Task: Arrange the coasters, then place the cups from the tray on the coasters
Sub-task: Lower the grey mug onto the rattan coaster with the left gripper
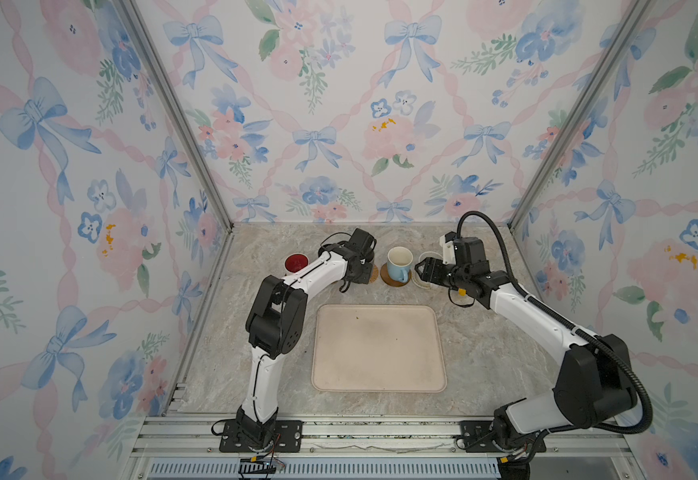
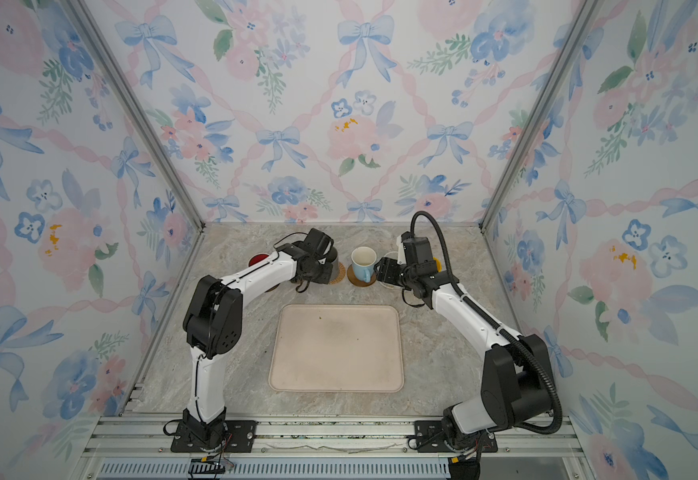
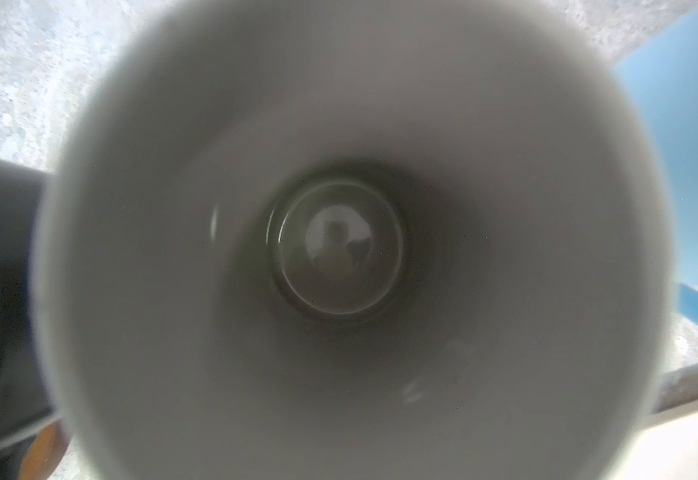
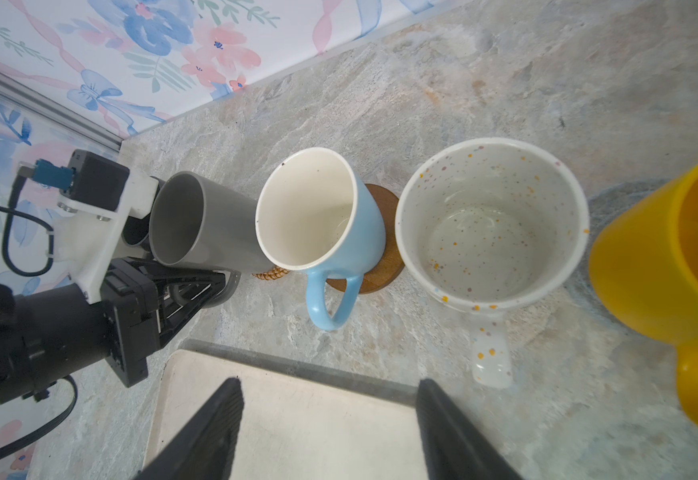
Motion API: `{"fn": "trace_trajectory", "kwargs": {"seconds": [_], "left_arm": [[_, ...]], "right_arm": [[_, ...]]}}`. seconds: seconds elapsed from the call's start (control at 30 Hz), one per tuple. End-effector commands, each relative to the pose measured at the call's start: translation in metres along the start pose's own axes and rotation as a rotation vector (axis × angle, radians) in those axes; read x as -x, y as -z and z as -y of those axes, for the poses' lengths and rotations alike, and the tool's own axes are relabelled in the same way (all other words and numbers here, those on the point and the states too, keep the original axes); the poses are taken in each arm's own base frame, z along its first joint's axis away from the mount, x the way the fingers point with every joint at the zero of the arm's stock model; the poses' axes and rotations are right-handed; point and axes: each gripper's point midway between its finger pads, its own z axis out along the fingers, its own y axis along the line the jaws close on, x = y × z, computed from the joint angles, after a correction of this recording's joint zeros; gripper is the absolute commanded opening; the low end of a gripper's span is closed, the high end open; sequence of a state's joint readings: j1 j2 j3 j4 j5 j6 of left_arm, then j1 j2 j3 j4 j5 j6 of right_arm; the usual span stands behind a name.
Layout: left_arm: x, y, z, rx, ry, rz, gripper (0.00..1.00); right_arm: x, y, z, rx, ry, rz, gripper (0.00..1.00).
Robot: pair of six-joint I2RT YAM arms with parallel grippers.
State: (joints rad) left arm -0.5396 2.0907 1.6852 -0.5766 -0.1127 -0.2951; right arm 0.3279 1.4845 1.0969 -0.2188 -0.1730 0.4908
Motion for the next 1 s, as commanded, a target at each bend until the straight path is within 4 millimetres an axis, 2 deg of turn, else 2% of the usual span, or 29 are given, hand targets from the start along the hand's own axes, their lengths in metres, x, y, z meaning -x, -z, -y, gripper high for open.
{"fn": "trace_trajectory", "kwargs": {"seconds": [0.0,0.63,0.97], "left_arm": [[0.0335,0.0101,0.0034,-0.027,0.021,0.099,0.0],[0.0376,0.011,0.0054,-0.04,0.019,0.105,0.0],[0.0317,0.0061,0.0037,-0.031,0.02,0.089,0.0]], "right_arm": [[0.0014,-0.0032,0.0051,-0.003,-0.015,0.002,0.69],[0.0006,-0.0034,0.0063,-0.006,-0.017,-0.001,0.69],[0.0012,-0.0035,0.0063,-0.005,-0.018,0.0,0.69]]}}
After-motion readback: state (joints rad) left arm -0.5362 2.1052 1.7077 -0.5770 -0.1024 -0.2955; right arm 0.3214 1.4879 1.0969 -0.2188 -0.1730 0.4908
